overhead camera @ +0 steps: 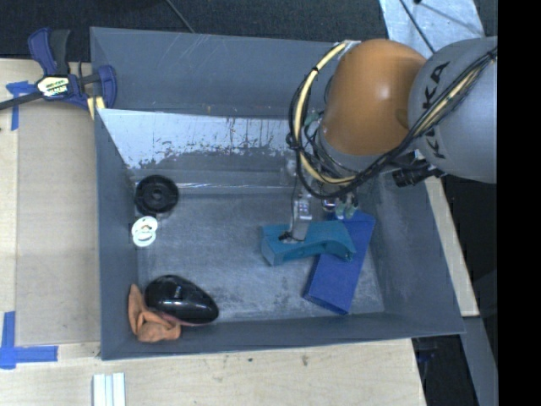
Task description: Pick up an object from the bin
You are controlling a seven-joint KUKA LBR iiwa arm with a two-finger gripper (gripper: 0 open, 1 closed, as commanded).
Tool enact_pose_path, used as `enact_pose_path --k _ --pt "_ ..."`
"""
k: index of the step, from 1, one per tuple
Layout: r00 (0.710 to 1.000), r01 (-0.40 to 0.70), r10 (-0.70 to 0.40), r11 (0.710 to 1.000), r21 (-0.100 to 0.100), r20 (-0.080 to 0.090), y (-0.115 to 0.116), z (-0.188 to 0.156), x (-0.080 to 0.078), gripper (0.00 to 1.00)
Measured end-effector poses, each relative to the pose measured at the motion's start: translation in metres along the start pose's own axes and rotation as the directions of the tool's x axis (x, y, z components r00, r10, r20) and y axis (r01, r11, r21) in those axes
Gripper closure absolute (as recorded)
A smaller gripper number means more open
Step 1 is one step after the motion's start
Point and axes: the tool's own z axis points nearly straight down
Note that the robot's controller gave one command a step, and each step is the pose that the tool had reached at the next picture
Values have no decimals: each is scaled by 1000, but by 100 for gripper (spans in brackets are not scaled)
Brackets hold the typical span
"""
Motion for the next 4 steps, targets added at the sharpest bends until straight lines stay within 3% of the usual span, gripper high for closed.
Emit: enact_pose_path --k 1,2,3,4 --pt "989 -146 146 989 0 0 -28 24 5 0" --pt "996 94 -94 996 -1 1 -46 68 3 0" --pt "988 157 -157 988 -1 -2 -38 105 -7 100" --pt "988 157 -157 988 -1 -2 -38 105 -7 100"
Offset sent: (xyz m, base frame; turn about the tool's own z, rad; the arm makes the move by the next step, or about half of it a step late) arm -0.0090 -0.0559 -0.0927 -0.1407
